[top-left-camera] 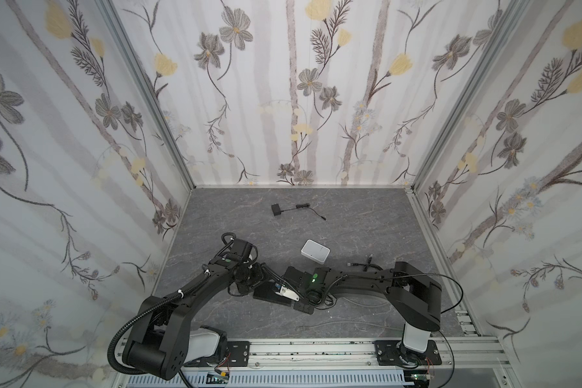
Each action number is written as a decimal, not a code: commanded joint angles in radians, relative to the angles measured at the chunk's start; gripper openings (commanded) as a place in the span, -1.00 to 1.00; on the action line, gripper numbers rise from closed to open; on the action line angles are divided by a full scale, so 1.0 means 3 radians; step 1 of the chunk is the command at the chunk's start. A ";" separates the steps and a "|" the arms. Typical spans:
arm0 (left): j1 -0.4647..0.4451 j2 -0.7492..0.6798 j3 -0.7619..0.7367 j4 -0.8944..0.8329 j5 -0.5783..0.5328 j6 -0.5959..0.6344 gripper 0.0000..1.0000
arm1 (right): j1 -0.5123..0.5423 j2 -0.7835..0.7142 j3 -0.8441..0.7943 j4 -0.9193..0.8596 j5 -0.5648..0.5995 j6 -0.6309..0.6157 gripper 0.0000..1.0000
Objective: Insert the plug into the switch port
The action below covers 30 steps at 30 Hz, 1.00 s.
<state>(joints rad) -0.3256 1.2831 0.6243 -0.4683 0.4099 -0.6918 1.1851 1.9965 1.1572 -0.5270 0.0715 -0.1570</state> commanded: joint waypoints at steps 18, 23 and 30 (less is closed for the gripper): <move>-0.0008 -0.0063 -0.0041 0.0045 0.0340 -0.0120 0.69 | 0.0048 0.0096 0.0195 0.0615 -0.0101 -0.0115 -1.00; -0.0015 -0.0161 -0.0055 0.0040 0.0336 -0.0148 0.69 | 0.0045 0.0138 0.0318 0.0608 -0.0080 -0.0161 -1.00; -0.0071 -0.0166 -0.0092 0.0144 0.0338 -0.0247 0.69 | 0.0049 0.0215 0.0512 0.0579 -0.0126 -0.0200 -1.00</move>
<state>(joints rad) -0.3325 1.2346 0.5991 -0.4633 0.3523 -0.7078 1.1984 2.0533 1.2751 -0.6033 0.0803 -0.2035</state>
